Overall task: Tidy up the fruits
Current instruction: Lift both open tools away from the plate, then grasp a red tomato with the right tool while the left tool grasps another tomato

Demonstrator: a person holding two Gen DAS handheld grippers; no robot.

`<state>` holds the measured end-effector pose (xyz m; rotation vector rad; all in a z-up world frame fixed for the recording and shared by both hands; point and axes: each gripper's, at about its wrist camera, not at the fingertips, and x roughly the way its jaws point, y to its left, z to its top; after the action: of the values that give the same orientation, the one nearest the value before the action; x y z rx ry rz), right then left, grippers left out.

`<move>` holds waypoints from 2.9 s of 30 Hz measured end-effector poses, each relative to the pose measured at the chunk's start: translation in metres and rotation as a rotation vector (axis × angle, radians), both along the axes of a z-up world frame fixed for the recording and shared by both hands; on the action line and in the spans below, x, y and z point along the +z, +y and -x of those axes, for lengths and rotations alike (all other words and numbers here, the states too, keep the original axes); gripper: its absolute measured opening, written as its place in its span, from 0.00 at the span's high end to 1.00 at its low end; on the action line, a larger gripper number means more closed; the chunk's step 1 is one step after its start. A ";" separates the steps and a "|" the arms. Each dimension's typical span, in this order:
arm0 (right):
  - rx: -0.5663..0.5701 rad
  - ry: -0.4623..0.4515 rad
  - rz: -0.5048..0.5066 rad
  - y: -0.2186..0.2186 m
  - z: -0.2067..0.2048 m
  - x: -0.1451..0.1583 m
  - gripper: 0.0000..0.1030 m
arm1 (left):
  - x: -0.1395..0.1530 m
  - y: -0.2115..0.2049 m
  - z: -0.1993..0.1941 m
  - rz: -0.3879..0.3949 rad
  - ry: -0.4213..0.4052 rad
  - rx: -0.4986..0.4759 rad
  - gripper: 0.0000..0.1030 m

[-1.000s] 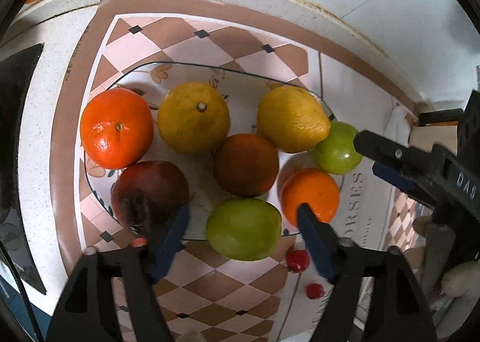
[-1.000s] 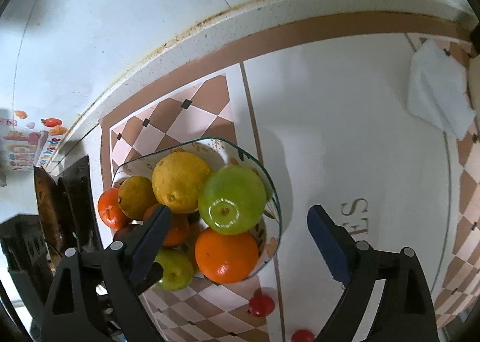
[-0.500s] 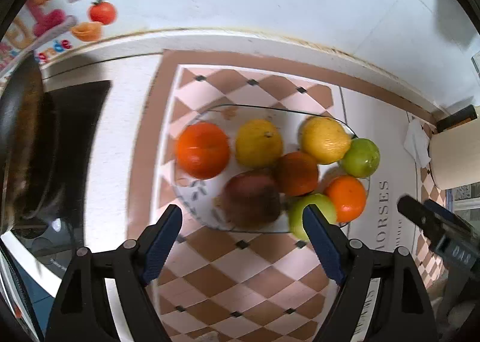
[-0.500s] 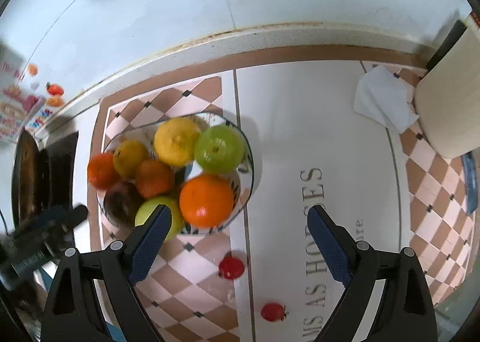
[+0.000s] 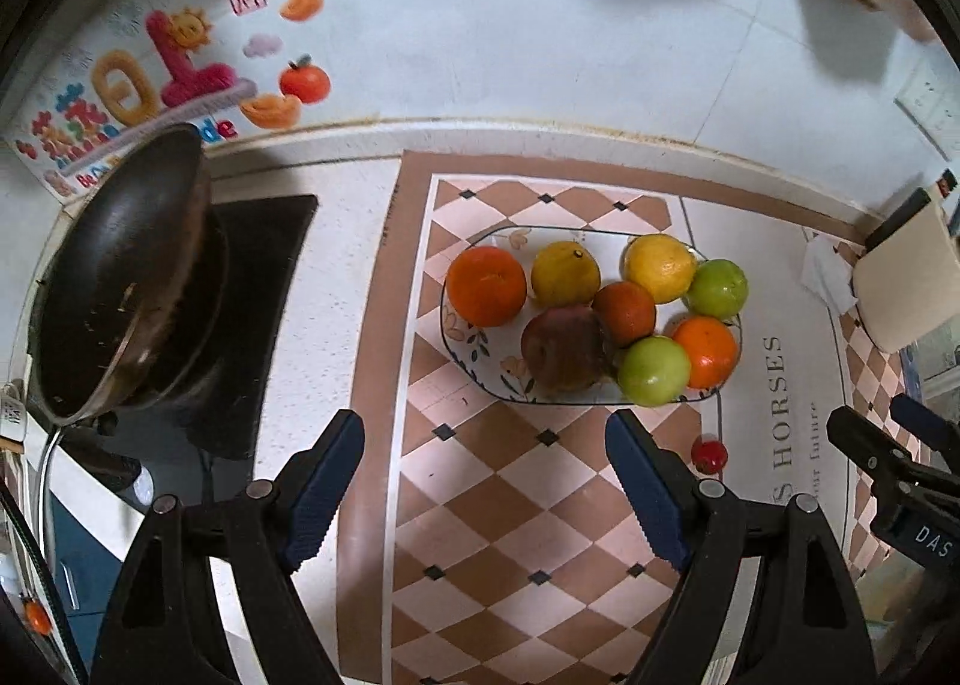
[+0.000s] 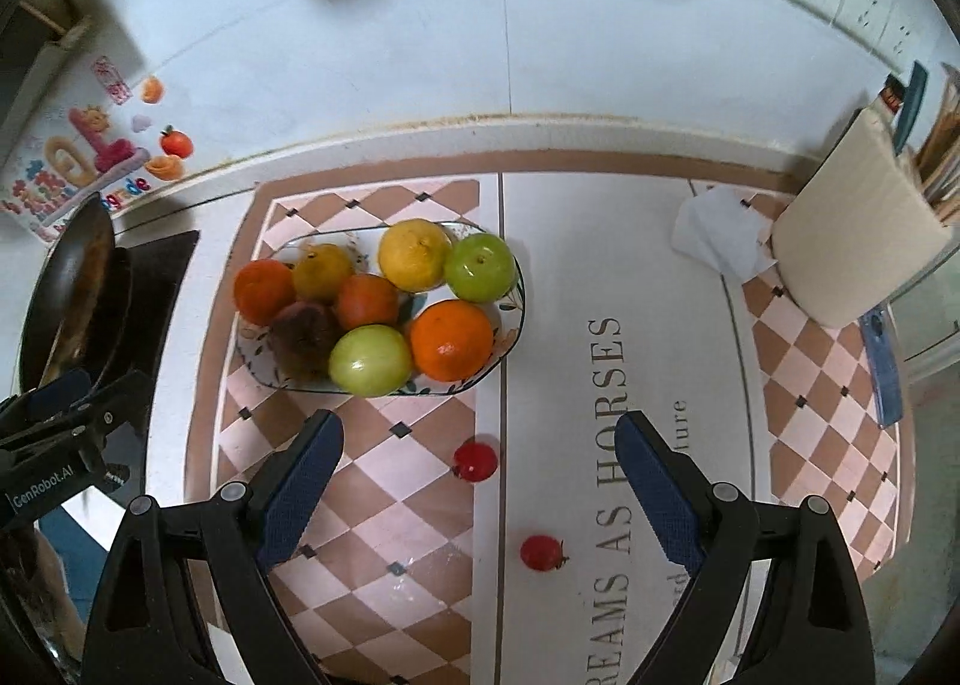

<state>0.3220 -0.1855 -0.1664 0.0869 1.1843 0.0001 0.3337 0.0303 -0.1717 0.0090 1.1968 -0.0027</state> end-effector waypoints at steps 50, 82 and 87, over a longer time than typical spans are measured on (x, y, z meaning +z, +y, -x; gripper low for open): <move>-0.194 0.249 -0.192 -0.063 0.057 -0.152 0.46 | -0.048 -0.099 0.028 -0.102 0.063 -0.197 0.01; -0.229 0.195 -0.220 -0.123 0.053 -0.142 0.67 | -0.164 -0.202 -0.019 0.006 0.381 -0.381 0.72; -0.210 0.170 -0.218 -0.118 0.051 -0.128 0.67 | -0.146 -0.195 -0.016 0.036 0.355 -0.376 0.72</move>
<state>0.2711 -0.3040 -0.2942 0.4099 1.3377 -0.0642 0.3495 -0.1651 -0.3177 0.2095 1.5344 -0.3686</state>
